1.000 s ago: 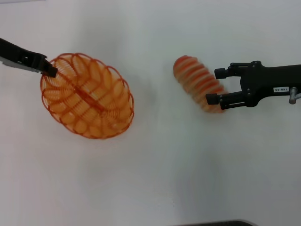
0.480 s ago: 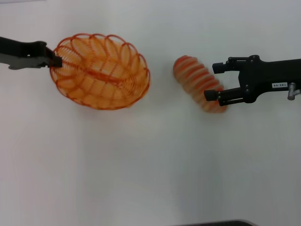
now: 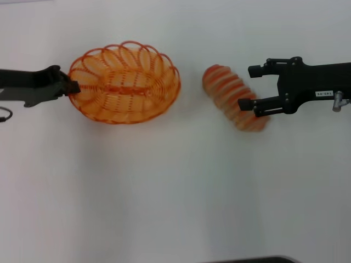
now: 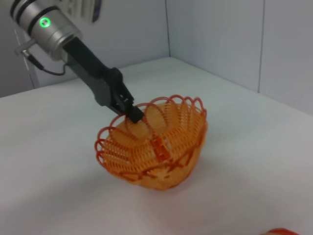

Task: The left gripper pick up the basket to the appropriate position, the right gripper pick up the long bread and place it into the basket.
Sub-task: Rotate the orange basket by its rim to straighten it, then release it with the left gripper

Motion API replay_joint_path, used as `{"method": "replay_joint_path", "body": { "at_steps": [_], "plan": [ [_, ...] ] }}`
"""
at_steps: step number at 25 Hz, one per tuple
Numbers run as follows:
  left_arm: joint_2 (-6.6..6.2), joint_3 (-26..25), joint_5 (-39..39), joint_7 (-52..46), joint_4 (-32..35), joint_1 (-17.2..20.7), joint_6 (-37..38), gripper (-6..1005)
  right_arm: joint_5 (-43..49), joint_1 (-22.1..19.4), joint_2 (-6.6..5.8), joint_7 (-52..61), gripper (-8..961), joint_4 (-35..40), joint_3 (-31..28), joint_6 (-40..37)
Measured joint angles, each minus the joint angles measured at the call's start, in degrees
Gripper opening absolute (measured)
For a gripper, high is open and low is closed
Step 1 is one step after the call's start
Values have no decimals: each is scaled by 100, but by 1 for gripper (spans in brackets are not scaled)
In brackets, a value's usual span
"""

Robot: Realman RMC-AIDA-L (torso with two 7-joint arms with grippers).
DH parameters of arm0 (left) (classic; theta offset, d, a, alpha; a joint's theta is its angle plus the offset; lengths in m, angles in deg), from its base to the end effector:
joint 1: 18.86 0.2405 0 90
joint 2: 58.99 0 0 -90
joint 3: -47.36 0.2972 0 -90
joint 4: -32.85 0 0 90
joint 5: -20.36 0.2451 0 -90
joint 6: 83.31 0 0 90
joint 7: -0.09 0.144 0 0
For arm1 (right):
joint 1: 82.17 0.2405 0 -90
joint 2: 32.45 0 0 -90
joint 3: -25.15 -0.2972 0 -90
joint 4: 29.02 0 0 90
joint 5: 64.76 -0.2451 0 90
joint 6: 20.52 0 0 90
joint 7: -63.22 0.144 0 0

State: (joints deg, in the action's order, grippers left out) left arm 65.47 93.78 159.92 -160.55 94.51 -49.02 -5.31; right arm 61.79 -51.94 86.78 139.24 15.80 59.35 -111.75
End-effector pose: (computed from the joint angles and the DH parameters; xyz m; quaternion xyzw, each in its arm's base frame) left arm -0.3031 0.4091 -0.0008 -0.6927 -0.6866 -0.1160 0.1880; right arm 0.3307 0.3749 0.0045 -0.9618 0.1687 0.1555 0.1491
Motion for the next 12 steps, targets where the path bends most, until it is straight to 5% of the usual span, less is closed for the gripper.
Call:
{"method": "replay_joint_path", "body": {
  "at_steps": [12],
  "plan": [
    [14, 1041, -769, -483, 178, 751, -532, 69, 2, 16, -55, -28, 896, 24, 40, 153]
  ]
}}
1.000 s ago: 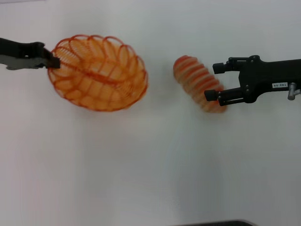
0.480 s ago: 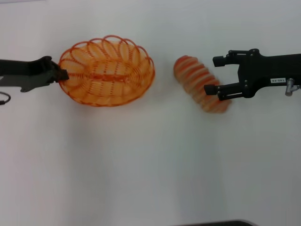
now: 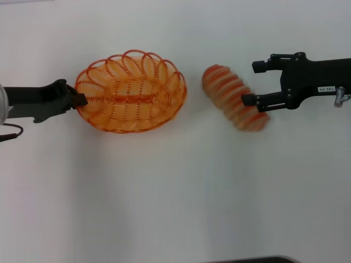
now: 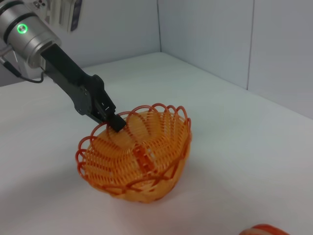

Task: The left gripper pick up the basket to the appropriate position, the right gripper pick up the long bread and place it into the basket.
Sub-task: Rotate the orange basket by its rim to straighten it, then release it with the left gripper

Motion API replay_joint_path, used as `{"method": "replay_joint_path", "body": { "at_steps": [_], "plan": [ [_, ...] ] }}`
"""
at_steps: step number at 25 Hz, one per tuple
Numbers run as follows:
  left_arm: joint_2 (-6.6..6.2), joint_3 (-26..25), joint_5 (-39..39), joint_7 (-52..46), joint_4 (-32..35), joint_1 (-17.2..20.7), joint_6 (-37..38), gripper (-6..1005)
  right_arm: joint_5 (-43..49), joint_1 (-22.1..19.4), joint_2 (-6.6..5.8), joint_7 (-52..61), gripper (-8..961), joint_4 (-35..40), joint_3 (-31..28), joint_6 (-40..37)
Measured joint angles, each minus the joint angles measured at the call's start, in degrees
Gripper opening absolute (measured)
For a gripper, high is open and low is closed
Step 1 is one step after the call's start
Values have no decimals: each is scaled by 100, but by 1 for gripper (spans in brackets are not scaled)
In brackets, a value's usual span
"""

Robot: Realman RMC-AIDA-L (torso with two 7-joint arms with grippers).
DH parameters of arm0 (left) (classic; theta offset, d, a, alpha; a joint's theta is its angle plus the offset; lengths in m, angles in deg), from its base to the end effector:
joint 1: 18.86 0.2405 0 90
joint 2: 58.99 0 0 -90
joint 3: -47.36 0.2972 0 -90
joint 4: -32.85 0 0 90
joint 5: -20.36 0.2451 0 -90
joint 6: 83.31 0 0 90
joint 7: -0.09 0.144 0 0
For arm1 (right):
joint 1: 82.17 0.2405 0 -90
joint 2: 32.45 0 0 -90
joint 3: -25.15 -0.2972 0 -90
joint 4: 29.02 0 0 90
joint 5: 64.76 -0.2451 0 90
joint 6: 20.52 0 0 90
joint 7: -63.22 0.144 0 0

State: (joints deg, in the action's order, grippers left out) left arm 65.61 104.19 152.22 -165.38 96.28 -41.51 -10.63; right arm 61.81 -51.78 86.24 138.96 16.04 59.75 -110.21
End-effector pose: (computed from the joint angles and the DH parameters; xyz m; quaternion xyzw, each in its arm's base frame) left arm -0.3117 0.3872 -0.0210 -0.6648 -0.7119 -0.1377 0.1798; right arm 0.3330 0.3803 0.0096 -0.9623 0.1637 0.1439 0.1629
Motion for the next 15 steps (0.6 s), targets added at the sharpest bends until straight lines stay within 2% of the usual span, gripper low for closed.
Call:
{"method": "replay_joint_path", "body": {
  "at_steps": [4, 15],
  "plan": [
    [2, 202, -87, -47, -2, 71, -137, 69, 6, 2, -2, -29, 896, 2, 3, 8],
    [3, 304, -92, -134, 50, 134, -150, 69, 16, 2, -3, -70, 895, -16, 7, 75]
  ]
}}
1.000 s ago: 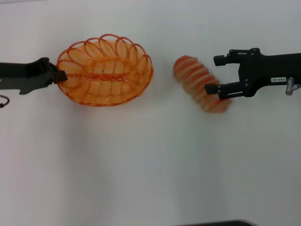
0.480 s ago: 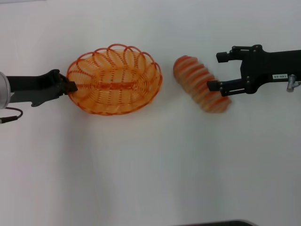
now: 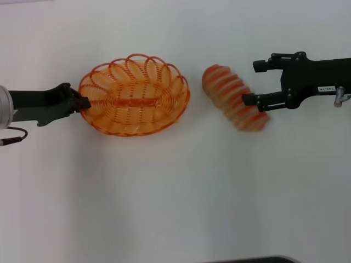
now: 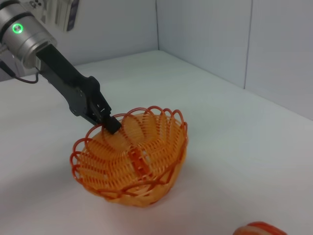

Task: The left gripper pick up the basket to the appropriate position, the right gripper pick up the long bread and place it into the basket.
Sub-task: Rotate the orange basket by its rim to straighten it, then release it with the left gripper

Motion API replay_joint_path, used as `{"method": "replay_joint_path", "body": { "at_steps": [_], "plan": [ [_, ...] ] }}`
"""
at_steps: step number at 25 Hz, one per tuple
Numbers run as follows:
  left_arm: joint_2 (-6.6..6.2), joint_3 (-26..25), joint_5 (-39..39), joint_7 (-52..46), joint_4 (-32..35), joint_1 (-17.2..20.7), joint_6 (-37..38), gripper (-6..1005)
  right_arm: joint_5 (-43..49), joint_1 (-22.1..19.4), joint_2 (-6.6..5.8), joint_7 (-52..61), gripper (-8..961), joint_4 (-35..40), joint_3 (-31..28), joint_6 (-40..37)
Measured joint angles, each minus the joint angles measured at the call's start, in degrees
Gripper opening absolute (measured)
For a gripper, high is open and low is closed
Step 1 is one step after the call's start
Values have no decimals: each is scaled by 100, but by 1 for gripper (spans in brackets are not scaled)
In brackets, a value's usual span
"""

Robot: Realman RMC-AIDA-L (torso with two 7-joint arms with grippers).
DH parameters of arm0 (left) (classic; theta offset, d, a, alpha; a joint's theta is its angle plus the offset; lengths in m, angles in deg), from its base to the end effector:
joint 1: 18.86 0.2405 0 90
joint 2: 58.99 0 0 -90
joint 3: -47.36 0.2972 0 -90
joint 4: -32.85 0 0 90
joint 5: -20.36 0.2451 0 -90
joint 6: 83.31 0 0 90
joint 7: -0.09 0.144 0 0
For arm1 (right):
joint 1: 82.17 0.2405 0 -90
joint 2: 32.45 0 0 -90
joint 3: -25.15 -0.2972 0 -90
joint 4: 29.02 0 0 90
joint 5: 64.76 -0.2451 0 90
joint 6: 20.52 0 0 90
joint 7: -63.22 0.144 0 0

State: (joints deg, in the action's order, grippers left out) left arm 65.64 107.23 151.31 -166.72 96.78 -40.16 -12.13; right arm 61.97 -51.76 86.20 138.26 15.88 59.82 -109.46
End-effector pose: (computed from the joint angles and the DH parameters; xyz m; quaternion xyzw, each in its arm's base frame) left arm -0.3109 0.3833 -0.0281 -0.6624 -0.7146 -0.1353 0.1795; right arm 0.3345 0.3815 0.0093 -0.9628 0.1596 0.1390 0.1679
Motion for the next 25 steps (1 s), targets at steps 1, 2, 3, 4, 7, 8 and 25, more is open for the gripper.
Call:
{"method": "replay_joint_path", "body": {
  "at_steps": [1, 2, 3, 4, 7, 8, 25],
  "plan": [
    [0, 3, 1, -1, 17, -1, 14, 69, 4, 0, 0, 0, 895, -2, 2, 4],
    [0, 5, 1, -1, 37, 0, 27, 69, 7, 1, 0, 0, 895, -5, 2, 4],
    [0, 6, 0, 1, 42, 3, 39, 69, 10, 1, 0, 0, 895, -6, 3, 4],
    [0, 8, -1, 6, 49, 5, 52, 69, 13, 3, 0, -1, 895, -7, 4, 4],
    [0, 25, 0, 11, 63, 5, 80, 69, 16, 4, 0, -4, 895, -9, 5, 4],
    [0, 64, 14, -9, 104, 10, 90, 69, 17, 5, 0, -7, 895, -8, 5, 4],
    [-23, -97, 40, -11, 274, 47, 518, 428, 19, 7, -43, -63, 896, -10, 3, 10]
  ]
}}
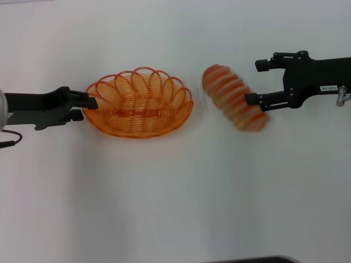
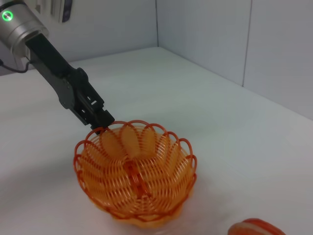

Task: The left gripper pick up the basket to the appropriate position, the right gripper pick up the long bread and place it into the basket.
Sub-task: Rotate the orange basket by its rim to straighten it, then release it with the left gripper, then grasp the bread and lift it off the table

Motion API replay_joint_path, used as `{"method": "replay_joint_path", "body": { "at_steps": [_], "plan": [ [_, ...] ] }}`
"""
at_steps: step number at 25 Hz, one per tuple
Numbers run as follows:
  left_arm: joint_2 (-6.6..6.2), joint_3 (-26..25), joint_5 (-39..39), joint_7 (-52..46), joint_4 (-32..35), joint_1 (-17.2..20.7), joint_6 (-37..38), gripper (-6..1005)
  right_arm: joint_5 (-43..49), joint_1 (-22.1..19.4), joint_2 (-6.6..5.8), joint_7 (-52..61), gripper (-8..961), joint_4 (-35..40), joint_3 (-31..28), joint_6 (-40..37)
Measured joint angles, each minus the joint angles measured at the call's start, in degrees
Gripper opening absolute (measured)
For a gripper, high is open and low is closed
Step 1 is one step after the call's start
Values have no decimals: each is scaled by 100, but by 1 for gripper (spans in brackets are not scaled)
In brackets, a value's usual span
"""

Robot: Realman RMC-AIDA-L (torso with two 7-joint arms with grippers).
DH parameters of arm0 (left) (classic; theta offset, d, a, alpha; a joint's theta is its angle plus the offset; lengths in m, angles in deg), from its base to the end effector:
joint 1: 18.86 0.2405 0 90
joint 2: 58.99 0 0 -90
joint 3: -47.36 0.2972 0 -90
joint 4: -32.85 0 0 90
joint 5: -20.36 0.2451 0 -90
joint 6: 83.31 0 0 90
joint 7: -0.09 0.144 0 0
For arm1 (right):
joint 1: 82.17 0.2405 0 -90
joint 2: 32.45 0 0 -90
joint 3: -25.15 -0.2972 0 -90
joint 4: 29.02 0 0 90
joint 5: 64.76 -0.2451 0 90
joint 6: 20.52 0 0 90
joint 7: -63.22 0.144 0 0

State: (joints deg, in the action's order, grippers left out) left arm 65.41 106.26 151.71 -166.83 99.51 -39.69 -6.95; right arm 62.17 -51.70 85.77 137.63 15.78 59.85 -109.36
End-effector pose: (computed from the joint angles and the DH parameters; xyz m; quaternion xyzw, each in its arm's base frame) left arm -0.3062 0.3757 -0.0185 -0.6721 -0.7120 -0.1235 0.1615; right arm 0.3362 0.3825 0.0123 -0.9641 0.1538 0.1337 0.1703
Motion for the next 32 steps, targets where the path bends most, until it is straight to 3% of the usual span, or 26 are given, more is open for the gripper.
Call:
{"method": "replay_joint_path", "body": {
  "at_steps": [6, 11, 15, 23, 28, 32],
  "plan": [
    [-33, -404, -16, 194, 243, -15, 265, 454, -18, -19, -9, -64, 896, -13, -39, 7],
    [-45, -1074, -115, 648, 411, -159, 711, 457, -25, -23, -10, -30, 895, -16, -42, 7],
    [-80, -1458, -715, 1520, 489, -168, 812, 456, -27, -22, 7, 58, 895, -16, -57, -24],
    [-189, -1588, -1180, 3302, 577, -319, 890, 453, -54, 6, 25, 440, 895, -16, -134, -40],
    [-65, -1556, -1217, 4748, 987, -349, 870, 452, -331, -71, 2, 649, 895, -16, -244, -186],
    [-76, -1471, -1283, 5478, 1054, -381, 1019, 451, -471, -162, -37, 839, 896, -14, -430, -339]
  ]
}}
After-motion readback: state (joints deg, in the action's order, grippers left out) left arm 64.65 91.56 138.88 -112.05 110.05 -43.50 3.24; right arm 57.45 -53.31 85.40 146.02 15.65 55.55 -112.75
